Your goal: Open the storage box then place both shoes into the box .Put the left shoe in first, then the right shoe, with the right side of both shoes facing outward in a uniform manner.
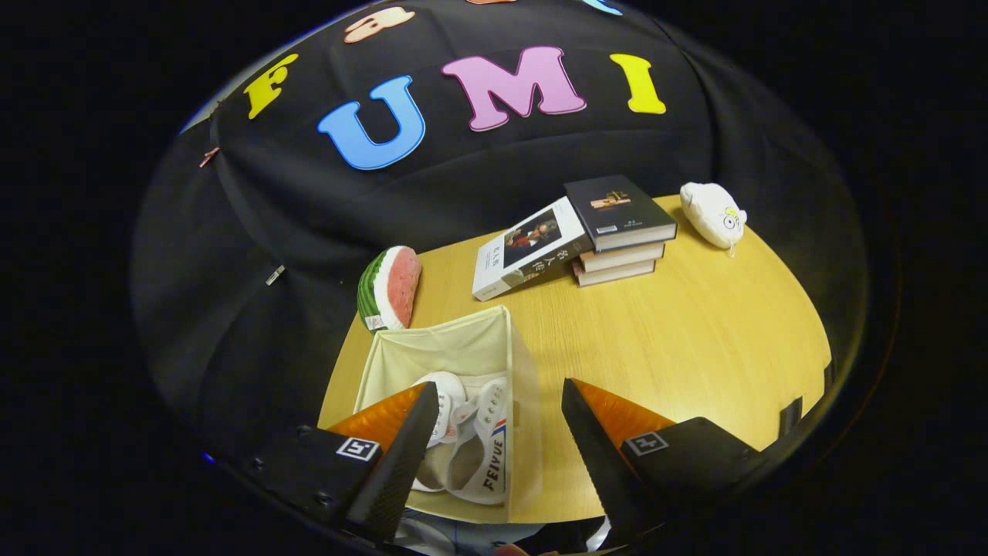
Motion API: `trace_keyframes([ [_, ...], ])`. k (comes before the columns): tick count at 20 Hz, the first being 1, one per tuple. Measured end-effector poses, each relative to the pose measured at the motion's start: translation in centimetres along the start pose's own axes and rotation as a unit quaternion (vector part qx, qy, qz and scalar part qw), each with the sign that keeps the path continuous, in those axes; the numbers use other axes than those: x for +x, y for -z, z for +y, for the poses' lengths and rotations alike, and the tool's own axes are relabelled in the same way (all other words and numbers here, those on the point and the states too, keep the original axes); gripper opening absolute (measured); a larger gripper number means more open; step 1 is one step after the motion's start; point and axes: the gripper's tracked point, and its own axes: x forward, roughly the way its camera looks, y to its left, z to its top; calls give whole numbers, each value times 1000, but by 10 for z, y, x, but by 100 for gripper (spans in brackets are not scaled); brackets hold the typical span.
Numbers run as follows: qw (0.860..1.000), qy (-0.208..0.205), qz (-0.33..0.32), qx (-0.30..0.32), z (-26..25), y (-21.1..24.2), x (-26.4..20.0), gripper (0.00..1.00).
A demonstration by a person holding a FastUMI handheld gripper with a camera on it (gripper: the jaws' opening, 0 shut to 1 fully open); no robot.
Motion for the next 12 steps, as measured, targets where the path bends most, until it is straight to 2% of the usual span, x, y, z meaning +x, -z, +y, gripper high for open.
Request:
trace_keyframes([
  [1, 1000, 3, -16, -15, -2, 7, -12, 99],
  [7, 989, 26, -111, -97, -46, -43, -48, 99],
  [12, 977, 48, -168, -119, -92, -87, -78, 99],
])
